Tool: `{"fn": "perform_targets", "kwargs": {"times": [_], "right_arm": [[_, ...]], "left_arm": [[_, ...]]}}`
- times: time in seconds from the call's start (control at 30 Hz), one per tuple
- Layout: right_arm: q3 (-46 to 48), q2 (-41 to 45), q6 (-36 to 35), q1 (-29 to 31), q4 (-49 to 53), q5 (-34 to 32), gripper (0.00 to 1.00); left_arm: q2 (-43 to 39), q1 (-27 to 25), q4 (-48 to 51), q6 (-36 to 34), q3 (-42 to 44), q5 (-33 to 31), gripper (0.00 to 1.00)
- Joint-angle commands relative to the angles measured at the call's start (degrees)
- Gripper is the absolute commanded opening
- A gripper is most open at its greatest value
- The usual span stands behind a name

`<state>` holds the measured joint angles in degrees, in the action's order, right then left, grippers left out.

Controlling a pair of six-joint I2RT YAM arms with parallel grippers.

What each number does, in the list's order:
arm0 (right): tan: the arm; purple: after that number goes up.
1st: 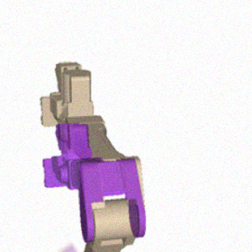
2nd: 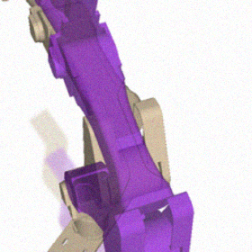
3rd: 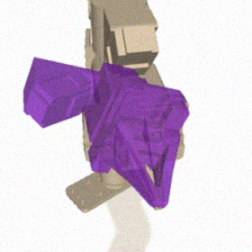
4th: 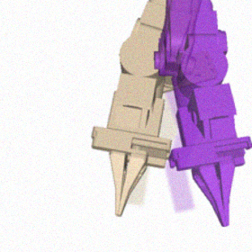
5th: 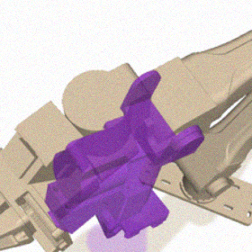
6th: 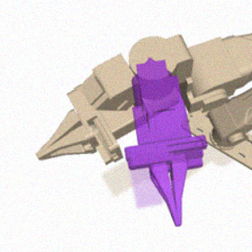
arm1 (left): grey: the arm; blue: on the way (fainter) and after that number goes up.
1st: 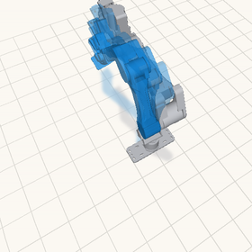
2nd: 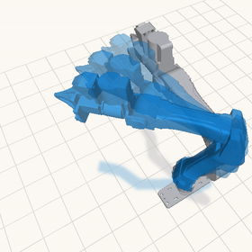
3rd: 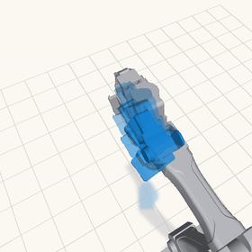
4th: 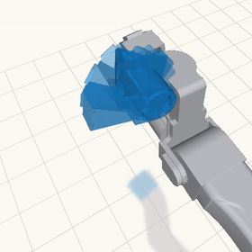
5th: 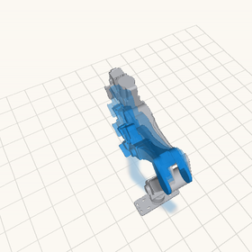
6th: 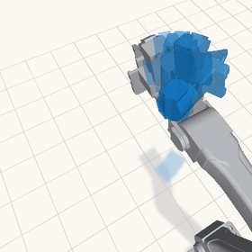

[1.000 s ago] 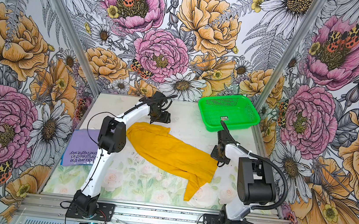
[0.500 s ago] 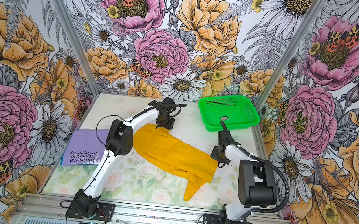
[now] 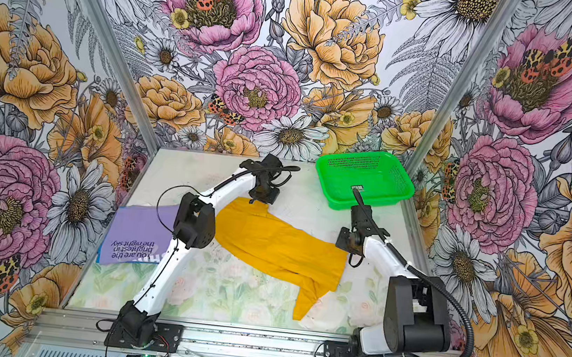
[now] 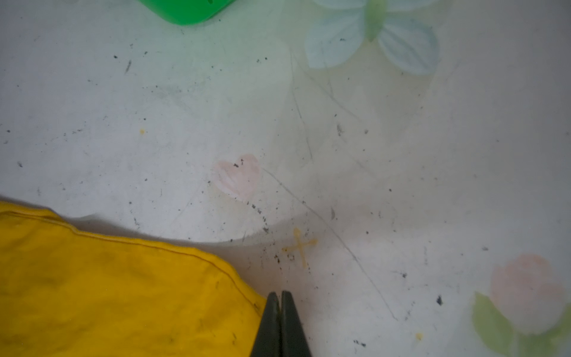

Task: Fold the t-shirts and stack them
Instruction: 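Lift the shirt with both grippers and stretch it apart in the air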

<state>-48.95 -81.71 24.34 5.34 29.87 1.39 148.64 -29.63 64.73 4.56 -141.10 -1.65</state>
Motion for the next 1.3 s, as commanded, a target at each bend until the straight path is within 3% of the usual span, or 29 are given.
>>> {"fn": "perform_targets", "kwargs": {"times": [0.0,0.2,0.33,0.53,0.67,0.87,1.0,1.13,1.27], "right_arm": [[-2.33,4.19,-3.7,0.67,-0.45,3.33,0.0],[-11.94,6.25,-7.3,0.87,-0.04,7.37,0.0],[-24.2,3.7,-8.6,0.73,1.64,8.66,0.0],[-44.43,0.24,-10.45,0.51,6.86,9.12,0.0],[-51.31,2.74,-11.24,0.47,10.46,9.51,0.0],[-50.76,13.92,-12.53,0.12,15.05,7.22,0.0],[-52.41,20.46,-12.91,0.15,19.17,8.05,0.0],[-54.76,24.75,-11.84,0.14,21.14,8.27,0.0],[-56.45,23.22,-10.01,0.12,22.25,6.92,0.0]], "left_arm": [[-10.23,2.13,0.14,1.32,-1.67,-1.79,0.0],[-23.32,7.86,0.13,3.55,-5.75,-0.02,0.0],[-28.21,13.58,0.09,4.87,-11.55,2.47,0.0],[-34.35,24.89,-0.31,9.26,-19.23,13.61,0.0],[-42.06,30.87,-1.93,12.2,-16.21,19.15,0.0],[-59.37,38.58,-8.41,16.01,-0.95,22.79,0.0],[-67.87,43.32,-9.94,18.1,4.17,24.72,0.0],[-73.26,45.73,-9.87,18.87,4.88,25.15,0.0],[-74.17,46.15,-9.96,19.44,6.18,28.49,0.0]]}}
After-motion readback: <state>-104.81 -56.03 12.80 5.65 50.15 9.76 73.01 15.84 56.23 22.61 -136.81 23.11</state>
